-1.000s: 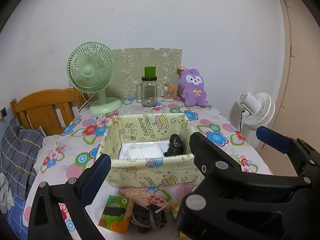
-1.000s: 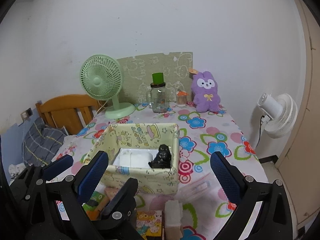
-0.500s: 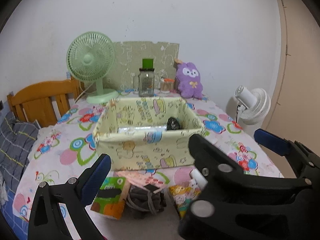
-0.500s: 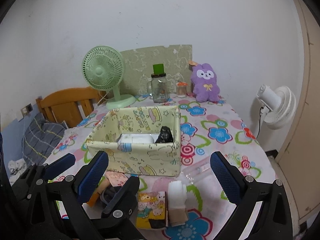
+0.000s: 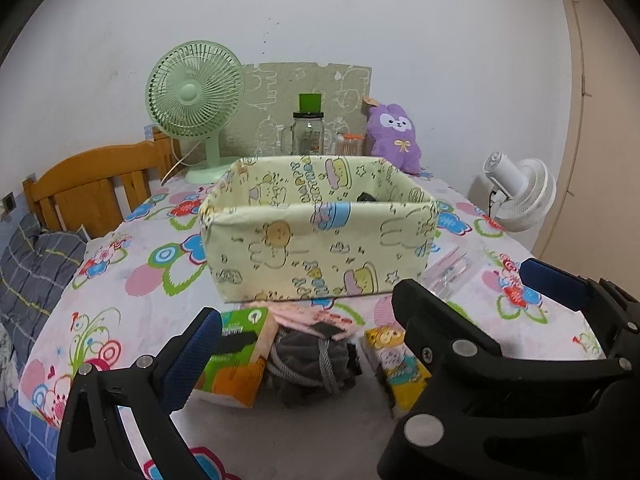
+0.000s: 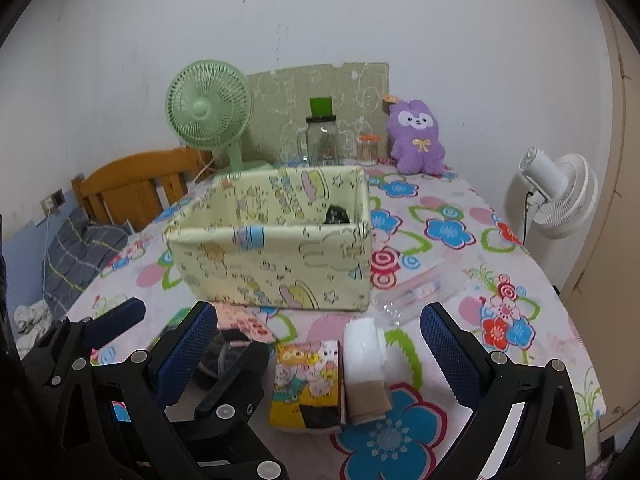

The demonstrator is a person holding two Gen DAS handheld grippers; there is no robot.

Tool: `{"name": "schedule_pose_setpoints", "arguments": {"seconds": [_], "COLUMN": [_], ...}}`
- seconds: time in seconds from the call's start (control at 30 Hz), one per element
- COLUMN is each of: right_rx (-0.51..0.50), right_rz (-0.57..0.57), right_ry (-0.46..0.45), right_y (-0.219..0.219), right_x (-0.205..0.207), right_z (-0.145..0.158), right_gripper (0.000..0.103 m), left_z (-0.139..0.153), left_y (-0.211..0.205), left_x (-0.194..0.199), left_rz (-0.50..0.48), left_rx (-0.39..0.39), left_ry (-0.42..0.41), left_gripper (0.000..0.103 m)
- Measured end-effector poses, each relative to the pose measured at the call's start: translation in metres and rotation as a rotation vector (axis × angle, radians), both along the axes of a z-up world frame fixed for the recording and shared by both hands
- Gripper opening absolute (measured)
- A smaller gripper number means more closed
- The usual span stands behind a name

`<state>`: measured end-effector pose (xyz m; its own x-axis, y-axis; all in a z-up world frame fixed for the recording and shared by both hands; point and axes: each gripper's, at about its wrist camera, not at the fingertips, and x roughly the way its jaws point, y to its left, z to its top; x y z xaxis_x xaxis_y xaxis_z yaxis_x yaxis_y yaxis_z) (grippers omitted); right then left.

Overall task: Organize soft objects
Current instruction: 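Pull both open tools back out of the basket, then grasp the green tissue pack with the left tool while the right tool moves toward the grey glove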

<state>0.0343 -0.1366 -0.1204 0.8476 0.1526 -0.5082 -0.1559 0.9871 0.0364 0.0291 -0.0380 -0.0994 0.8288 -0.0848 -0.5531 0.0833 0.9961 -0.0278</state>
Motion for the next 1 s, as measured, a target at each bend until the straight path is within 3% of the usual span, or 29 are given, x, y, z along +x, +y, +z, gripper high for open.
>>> {"name": "schedule_pose_setpoints", "arguments": {"seconds": [0.33,0.7,1.0], "right_rx": [-0.002,0.036,0.045], "right_rz": [-0.013,-0.046,-0.044], "right_ry": [0.029,0.053,0.103], "right_y": [-0.004,-0.016,-0.020], "right_x": [-0.001,0.011,0.028], "right_z": [-0.020,-0.027,-0.033], "right_gripper": [0.103,0.101,0.080], "left_z": [-0.018,-0.026,-0.029], "left_y": [0.003,0.019,0.027], "left_x": [-0.001,0.012,0.025], "left_rz": [0.001,0.076,0.130], "left_rx": [-0.022,-0.047,-0.002], "left_ry": [0.045,0.092,0.117], "left_gripper": [0.103,0.103,0.103]}}
